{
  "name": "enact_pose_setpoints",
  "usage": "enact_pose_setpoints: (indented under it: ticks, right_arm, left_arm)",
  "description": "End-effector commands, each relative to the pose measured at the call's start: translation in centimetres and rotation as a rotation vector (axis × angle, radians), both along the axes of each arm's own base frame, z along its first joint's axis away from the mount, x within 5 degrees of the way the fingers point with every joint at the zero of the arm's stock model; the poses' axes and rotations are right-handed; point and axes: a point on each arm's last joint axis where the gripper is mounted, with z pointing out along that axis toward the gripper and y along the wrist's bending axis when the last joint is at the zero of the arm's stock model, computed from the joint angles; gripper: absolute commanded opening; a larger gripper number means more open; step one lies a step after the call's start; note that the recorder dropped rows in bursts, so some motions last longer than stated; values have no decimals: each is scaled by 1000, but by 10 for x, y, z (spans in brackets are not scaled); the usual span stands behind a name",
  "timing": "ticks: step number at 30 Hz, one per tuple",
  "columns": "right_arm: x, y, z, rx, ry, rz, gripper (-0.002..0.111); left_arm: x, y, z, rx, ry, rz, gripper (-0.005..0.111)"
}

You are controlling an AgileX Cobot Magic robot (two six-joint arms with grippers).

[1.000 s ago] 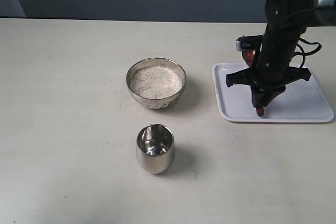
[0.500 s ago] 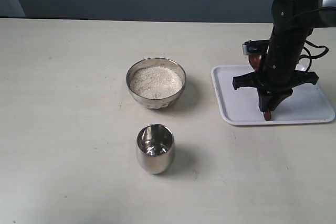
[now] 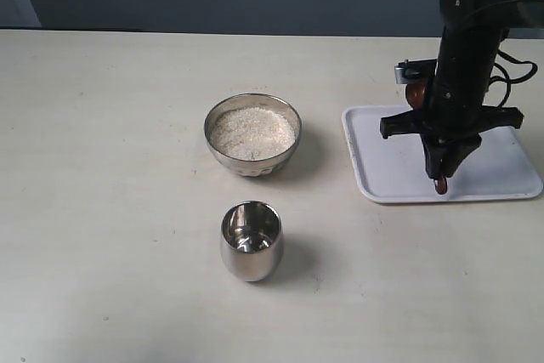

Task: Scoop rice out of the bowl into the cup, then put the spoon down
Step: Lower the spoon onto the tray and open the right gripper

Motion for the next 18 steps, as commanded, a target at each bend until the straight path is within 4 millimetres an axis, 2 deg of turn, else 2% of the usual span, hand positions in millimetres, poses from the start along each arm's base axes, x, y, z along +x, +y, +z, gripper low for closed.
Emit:
enact_pose_setpoints:
  ticks: [1, 5, 12, 18]
  right_arm:
    - [1, -3, -3, -11, 19, 6, -1]
    - [1, -3, -3, -13, 20, 6, 0]
    - [1, -3, -3, -18, 19, 10, 29]
    - [1, -3, -3, -20, 20, 11, 30]
  left_arm:
    - [-1, 0, 2, -13, -13, -9, 0]
    - [-1, 0, 2, -13, -13, -9, 0]
    - [-1, 0, 2, -13, -13, -9, 0]
    - [-1, 0, 2, -13, -13, -9, 0]
